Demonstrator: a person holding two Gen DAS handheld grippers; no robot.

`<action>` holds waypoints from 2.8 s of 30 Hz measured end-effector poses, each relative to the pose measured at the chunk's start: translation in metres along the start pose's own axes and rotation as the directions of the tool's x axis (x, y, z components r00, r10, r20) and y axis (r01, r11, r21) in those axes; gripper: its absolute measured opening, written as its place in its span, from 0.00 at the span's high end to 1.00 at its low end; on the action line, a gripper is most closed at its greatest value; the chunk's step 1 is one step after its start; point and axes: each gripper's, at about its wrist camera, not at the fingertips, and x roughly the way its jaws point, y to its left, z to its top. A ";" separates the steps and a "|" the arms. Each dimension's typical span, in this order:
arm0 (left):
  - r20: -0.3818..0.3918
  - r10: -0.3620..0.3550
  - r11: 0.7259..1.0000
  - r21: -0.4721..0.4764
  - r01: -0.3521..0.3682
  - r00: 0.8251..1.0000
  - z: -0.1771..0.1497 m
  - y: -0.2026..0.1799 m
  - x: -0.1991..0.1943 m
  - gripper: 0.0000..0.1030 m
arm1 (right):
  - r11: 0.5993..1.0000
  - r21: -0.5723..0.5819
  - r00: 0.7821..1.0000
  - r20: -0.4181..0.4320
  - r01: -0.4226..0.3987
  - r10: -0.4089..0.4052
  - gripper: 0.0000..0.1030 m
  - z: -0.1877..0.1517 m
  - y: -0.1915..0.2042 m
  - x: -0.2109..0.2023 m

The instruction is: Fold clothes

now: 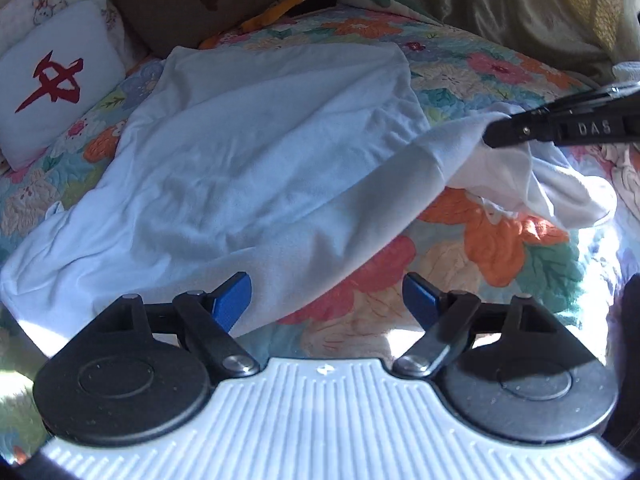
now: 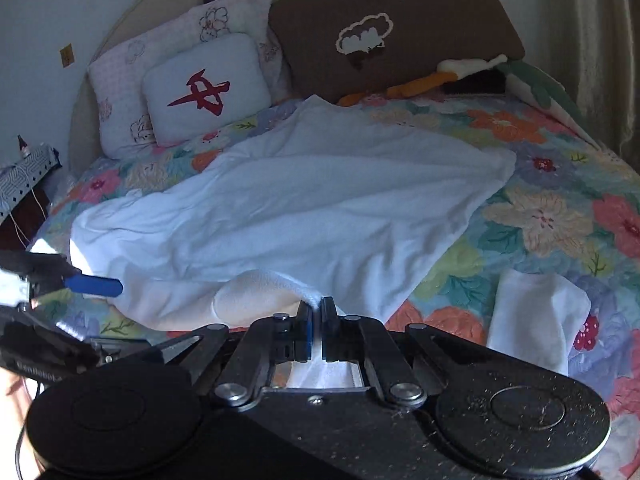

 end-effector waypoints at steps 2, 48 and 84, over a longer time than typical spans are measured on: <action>0.020 0.037 0.997 0.064 -0.039 0.999 0.005 -0.015 0.006 0.13 | 1.000 0.024 1.000 0.004 -0.019 0.019 0.97 0.005 -0.003 0.000; -0.012 -0.073 0.972 0.222 0.074 0.997 0.011 -0.067 0.031 0.54 | 0.977 0.076 0.974 -0.124 0.199 -0.189 0.91 0.018 -0.062 0.048; -0.326 -0.034 0.974 0.199 0.104 0.945 -0.030 -0.042 -0.011 0.94 | 0.899 -0.289 0.937 -0.019 0.329 -0.349 0.89 -0.102 -0.059 -0.081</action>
